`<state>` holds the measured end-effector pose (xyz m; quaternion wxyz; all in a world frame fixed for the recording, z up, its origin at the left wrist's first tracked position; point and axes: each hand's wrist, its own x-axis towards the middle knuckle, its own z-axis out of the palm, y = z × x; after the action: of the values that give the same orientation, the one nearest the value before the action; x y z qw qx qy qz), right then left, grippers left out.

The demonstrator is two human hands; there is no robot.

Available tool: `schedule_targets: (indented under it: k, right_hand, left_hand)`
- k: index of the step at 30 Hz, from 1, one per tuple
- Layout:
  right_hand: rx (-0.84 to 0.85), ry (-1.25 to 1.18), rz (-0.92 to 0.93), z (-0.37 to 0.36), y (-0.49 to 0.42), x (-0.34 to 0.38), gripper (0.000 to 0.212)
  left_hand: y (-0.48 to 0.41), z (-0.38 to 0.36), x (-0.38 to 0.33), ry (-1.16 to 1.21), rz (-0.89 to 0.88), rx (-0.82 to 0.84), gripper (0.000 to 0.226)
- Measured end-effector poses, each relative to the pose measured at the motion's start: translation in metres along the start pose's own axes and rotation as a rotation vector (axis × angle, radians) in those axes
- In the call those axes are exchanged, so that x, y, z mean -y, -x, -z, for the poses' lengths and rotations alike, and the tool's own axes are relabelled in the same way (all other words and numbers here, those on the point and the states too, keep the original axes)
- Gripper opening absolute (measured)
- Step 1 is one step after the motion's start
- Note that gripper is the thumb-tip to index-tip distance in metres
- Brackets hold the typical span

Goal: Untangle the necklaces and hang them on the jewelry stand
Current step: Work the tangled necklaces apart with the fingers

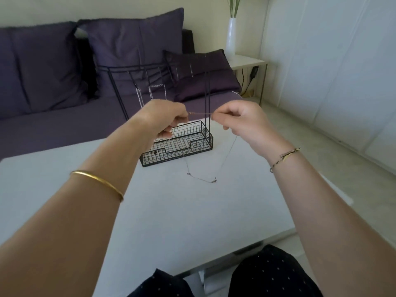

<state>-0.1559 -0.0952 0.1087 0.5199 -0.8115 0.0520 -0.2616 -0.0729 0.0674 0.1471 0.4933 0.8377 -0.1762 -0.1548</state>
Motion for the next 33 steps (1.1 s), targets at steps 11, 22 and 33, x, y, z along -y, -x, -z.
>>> schedule_targets:
  k: [11, 22, 33]
  right_hand:
    - [0.02, -0.015, 0.029, -0.01, -0.057, 0.008, 0.01]
    - [-0.101, 0.094, 0.003, -0.024, -0.13, -0.008, 0.011]
    - [-0.294, -0.067, -0.067, -0.037, -0.163, -0.023, 0.014]
  left_hand:
    - [-0.039, 0.029, -0.028, -0.218, -0.235, -0.151, 0.008]
    - [-0.101, 0.051, -0.06, -0.345, -0.325, -0.167, 0.008]
    - [-0.142, 0.036, -0.049, -0.562, -0.417, -0.443, 0.011]
